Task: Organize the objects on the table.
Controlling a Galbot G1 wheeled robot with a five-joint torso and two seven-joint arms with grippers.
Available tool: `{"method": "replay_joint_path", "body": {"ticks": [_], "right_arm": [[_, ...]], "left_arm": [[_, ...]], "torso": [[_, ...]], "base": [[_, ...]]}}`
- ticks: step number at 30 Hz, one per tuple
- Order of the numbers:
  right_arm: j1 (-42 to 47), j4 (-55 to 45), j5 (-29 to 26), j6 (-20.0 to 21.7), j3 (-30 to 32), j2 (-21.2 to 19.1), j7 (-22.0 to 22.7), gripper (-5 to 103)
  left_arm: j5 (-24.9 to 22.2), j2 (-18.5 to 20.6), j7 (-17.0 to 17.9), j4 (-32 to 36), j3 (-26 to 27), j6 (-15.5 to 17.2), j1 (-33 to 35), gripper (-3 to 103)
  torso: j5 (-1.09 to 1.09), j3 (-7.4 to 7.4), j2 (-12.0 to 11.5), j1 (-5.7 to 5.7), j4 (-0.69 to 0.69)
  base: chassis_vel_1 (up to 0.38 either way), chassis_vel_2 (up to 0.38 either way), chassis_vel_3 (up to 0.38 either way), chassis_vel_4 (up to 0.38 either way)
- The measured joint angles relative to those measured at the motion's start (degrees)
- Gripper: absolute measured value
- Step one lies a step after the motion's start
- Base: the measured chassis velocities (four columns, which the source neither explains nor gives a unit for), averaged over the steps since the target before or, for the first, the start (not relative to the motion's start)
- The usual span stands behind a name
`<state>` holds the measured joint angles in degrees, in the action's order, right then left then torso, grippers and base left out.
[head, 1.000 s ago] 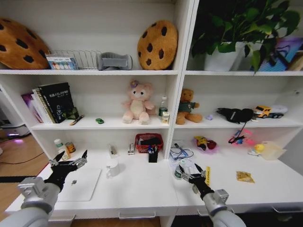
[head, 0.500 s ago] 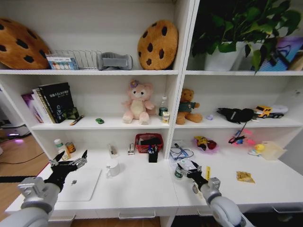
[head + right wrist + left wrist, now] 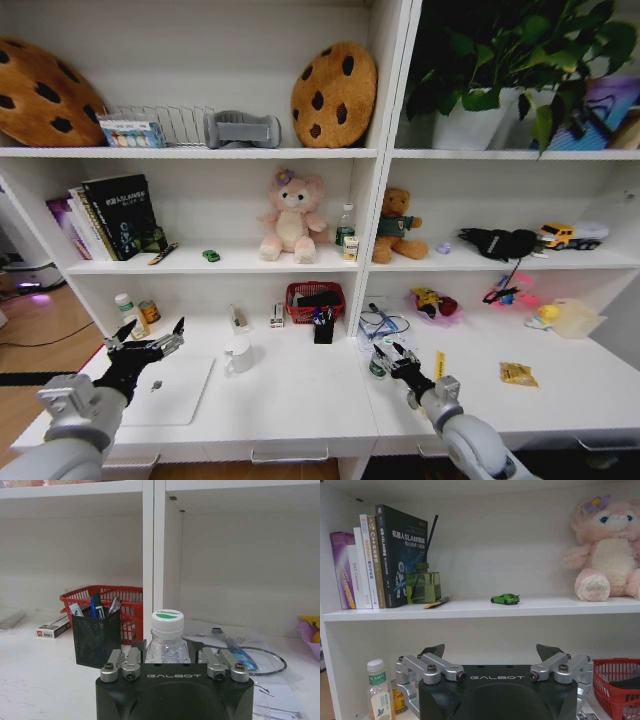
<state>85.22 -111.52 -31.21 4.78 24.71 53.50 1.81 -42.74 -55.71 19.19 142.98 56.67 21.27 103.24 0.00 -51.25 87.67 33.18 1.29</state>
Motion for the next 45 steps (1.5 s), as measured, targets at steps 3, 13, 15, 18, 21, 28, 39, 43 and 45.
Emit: {"method": "replay_joint_path", "body": {"ticks": [3,13,15,18,21,28,39,43,45], "right_arm": [[0.24,-0.01,0.27,-0.1,0.0,0.03,0.11,35],[0.87,-1.65,0.17,-0.43,0.61,-0.32,0.18,25],[1.43,-2.51,-0.03,-0.59,1.03,-0.35,-0.33,25],[2.46,-4.21,-0.12,-0.84,1.52,-0.42,-1.0,25],[3.44,-6.99,-0.34,-1.08,2.11,-0.82,-1.6,25],[4.4,-13.43,-0.57,-1.79,2.81,-1.51,-3.4,25],[3.18,-19.04,-2.5,-1.35,3.18,-3.63,-4.51,25],[4.35,-20.63,-3.13,-1.14,4.94,-4.23,-3.77,25],[6.34,-21.82,-3.11,-1.03,6.23,-4.12,-3.24,25]], "left_arm": [[0.0,0.0,0.0,0.0,0.0,0.0,0.0,100],[0.0,0.0,0.01,0.0,0.0,0.0,0.0,100],[0.0,0.0,0.0,0.0,0.0,0.0,0.0,100],[0.0,0.0,0.0,0.0,0.0,0.0,0.0,100],[0.0,0.0,0.0,0.0,0.0,0.0,0.0,100],[0.0,0.0,0.01,0.0,0.0,0.0,0.0,100],[0.0,0.0,0.01,0.0,0.0,0.0,0.0,100],[0.0,0.0,0.01,0.0,0.0,0.0,0.0,100],[0.0,0.0,0.01,0.0,0.0,0.0,0.0,100]], "torso": [[0.0,0.0,0.0,0.0,0.0],[0.0,0.0,0.0,0.0,0.0],[0.0,0.0,0.0,0.0,0.0],[0.01,0.0,0.0,0.0,0.01],[0.0,0.0,0.0,0.0,0.0],[0.0,0.0,0.0,0.0,0.0],[0.0,0.0,0.0,0.0,0.0],[0.01,0.0,-0.01,0.0,-0.03],[0.01,0.0,-0.01,0.0,-0.03]], "base": [[0.0,0.0,0.0,0.0],[0.0,0.0,0.0,0.0],[0.0,0.0,0.0,0.0],[0.0,0.0,0.0,0.0],[0.0,0.0,0.0,0.0],[0.0,0.0,0.0,0.0],[0.0,0.0,0.0,0.0],[0.0,0.0,0.0,0.0],[0.0,0.0,0.0,0.0]]}}
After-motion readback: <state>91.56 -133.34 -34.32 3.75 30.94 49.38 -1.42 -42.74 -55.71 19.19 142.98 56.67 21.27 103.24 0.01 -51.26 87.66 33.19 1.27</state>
